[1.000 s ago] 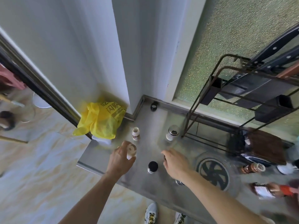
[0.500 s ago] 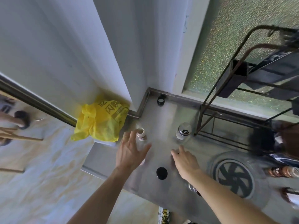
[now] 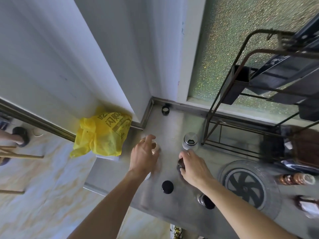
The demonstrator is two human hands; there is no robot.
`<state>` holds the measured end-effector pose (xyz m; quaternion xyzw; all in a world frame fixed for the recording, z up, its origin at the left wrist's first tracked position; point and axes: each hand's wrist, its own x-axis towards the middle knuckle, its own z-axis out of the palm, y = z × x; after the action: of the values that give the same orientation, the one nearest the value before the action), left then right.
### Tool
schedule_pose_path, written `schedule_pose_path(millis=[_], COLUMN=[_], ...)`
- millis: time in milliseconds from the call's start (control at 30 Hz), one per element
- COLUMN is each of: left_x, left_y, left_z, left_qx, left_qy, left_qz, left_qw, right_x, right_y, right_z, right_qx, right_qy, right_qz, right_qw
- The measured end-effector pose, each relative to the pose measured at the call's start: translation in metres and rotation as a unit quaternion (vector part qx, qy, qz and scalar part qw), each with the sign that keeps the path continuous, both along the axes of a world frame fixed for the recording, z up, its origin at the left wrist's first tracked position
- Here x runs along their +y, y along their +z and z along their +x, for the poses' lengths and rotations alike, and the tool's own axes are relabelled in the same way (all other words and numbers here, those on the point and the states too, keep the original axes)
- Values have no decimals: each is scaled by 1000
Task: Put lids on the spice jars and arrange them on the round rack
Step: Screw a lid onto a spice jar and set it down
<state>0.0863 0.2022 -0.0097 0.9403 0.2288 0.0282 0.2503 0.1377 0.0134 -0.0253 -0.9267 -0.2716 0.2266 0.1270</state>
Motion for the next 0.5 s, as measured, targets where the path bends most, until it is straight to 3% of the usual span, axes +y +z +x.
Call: schedule_pose_path(millis=[133,233,300,500], left_x=[-22,-42,-56,-97], left_y=[46,89,117,191], left_z=[-2,-5,-9,-23], left_qx=[-68,-120,-154,-190], left_qy=[35,-4,-34,-99], left_qz=[-97,-160,-197,-345], left_qw=[992,980,968,914], right_x=[-15,-33,-45,-86], right_y=[67,136,181,269], right_z=[11,16,14,-4], right_qx=[6,58,89,73], right_qy=[-79,-135,-165,-173], right_qz=[209,329,381,489], right_qw=[975,933,905,852])
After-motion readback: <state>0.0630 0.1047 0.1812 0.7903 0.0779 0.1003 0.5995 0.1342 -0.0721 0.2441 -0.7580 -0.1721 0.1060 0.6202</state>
